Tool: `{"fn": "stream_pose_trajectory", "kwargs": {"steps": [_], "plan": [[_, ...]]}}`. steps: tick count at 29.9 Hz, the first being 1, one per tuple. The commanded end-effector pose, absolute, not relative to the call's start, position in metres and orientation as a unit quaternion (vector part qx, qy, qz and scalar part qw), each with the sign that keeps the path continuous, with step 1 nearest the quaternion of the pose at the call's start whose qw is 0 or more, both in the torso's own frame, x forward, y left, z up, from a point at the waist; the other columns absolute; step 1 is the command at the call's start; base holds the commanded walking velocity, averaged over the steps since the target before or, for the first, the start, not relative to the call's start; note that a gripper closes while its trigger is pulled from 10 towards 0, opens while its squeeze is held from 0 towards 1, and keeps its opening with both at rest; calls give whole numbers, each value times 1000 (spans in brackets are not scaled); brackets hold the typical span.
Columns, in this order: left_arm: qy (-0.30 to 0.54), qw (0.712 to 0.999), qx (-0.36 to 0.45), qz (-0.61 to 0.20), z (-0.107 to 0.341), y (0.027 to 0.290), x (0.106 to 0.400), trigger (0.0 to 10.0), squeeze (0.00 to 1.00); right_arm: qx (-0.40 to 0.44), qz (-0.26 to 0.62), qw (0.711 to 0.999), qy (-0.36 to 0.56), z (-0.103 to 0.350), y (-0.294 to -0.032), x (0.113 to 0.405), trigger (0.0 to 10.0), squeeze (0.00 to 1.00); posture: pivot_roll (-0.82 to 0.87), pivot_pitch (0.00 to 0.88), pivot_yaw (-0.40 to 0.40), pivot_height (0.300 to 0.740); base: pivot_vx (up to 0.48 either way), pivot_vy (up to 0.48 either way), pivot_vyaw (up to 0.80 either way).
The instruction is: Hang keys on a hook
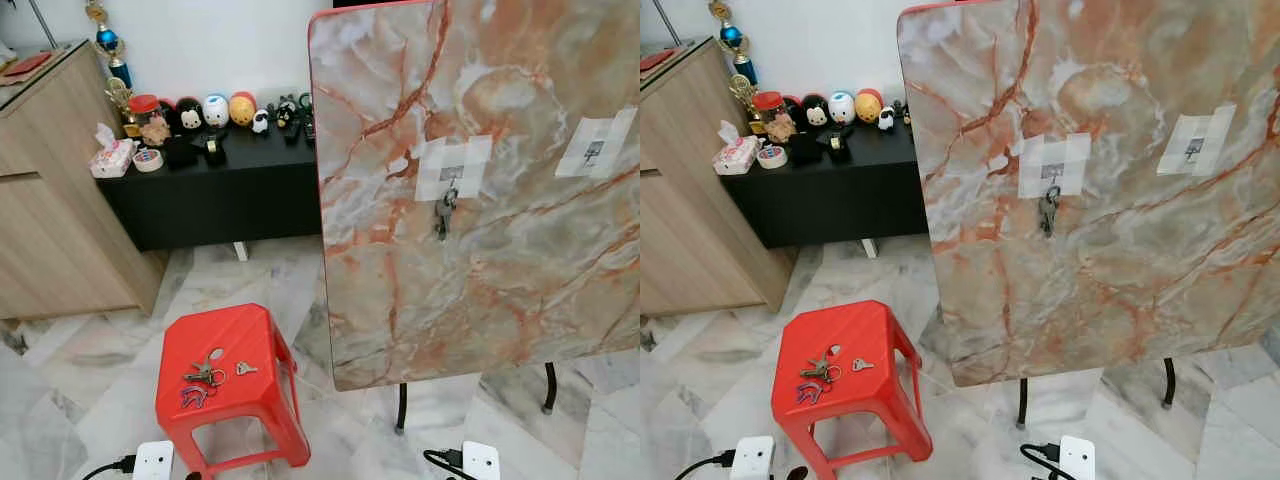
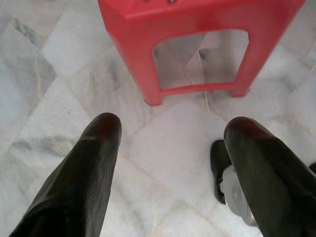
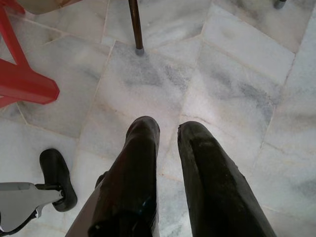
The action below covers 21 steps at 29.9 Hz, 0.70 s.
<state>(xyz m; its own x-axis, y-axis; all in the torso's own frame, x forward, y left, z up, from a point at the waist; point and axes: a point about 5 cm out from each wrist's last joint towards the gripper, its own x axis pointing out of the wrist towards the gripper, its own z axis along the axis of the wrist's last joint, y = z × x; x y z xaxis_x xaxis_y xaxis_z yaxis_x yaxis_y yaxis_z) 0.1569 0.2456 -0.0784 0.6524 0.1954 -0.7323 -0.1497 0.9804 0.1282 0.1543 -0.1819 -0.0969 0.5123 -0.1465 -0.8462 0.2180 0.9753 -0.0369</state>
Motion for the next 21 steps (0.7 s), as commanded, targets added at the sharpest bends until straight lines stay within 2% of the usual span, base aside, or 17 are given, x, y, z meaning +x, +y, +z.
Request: {"fn": "stream_pose_trajectory", "kwargs": {"steps": [1,5,21], "plan": [[429,897,20,102,-84,246,145,10000,0,32,-95,867,489,-99,-180,150,10000,0,-21,0,31,740,0,0,0],[435,894,18,103,-86,246,141,10000,0,30,-89,867,490,-99,-178,149,10000,0,-22,0,32,740,0,0,417],[446,889,23,101,-85,246,146,10000,0,30,-84,867,489,-98,-178,154,10000,0,-21,0,33,740,0,0,800]]}}
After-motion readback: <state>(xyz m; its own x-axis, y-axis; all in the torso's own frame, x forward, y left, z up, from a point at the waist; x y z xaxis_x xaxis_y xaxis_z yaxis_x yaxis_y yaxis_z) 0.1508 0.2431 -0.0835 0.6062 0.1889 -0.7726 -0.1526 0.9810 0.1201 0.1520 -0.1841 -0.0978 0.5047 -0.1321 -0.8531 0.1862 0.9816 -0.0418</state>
